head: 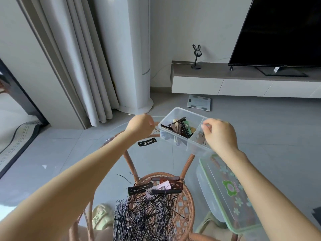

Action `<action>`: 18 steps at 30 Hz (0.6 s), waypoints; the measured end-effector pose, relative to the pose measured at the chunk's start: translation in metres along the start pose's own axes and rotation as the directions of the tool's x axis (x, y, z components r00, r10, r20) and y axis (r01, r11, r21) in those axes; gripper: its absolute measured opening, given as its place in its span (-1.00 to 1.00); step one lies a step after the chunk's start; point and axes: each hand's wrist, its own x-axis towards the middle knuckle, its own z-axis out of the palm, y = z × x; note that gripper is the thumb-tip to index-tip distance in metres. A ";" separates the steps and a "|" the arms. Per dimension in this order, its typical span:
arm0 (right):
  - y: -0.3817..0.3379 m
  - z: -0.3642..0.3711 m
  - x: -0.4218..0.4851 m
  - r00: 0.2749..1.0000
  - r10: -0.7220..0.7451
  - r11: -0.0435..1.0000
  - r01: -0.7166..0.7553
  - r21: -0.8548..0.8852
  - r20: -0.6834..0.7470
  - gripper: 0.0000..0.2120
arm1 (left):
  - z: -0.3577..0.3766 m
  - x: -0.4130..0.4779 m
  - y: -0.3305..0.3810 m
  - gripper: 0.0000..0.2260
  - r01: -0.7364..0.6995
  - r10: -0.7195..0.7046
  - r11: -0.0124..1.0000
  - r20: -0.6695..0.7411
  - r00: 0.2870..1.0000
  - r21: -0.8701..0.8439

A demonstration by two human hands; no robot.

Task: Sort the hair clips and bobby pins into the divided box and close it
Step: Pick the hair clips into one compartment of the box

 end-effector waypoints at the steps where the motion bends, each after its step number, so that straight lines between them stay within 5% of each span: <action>1: -0.011 -0.001 -0.009 0.997 -0.059 0.996 0.062 0.060 -0.051 -0.85 | 0.005 -0.007 -0.015 -0.76 0.006 -0.010 0.998 0.066 0.998 0.065; 4: -0.040 -0.001 -0.041 0.966 -0.235 0.950 0.203 0.238 0.110 -0.86 | 0.021 -0.014 -0.041 -0.59 -0.037 0.012 0.991 0.191 0.982 0.128; 8: -0.053 0.022 -0.076 0.715 -0.221 0.973 0.210 0.097 0.663 -0.56 | 0.040 -0.021 -0.051 -0.63 -0.112 0.100 0.984 0.091 0.991 0.137; 11: -0.052 0.029 -0.085 0.646 -0.172 0.982 0.170 0.080 0.744 -0.44 | 0.046 -0.022 -0.053 -0.69 -0.073 0.066 0.992 0.067 0.996 0.100; 18: -0.061 0.039 -0.093 0.589 -0.140 0.987 0.015 0.162 0.796 -0.57 | 0.030 -0.052 -0.049 -0.82 0.022 -0.023 1.000 0.154 0.988 0.007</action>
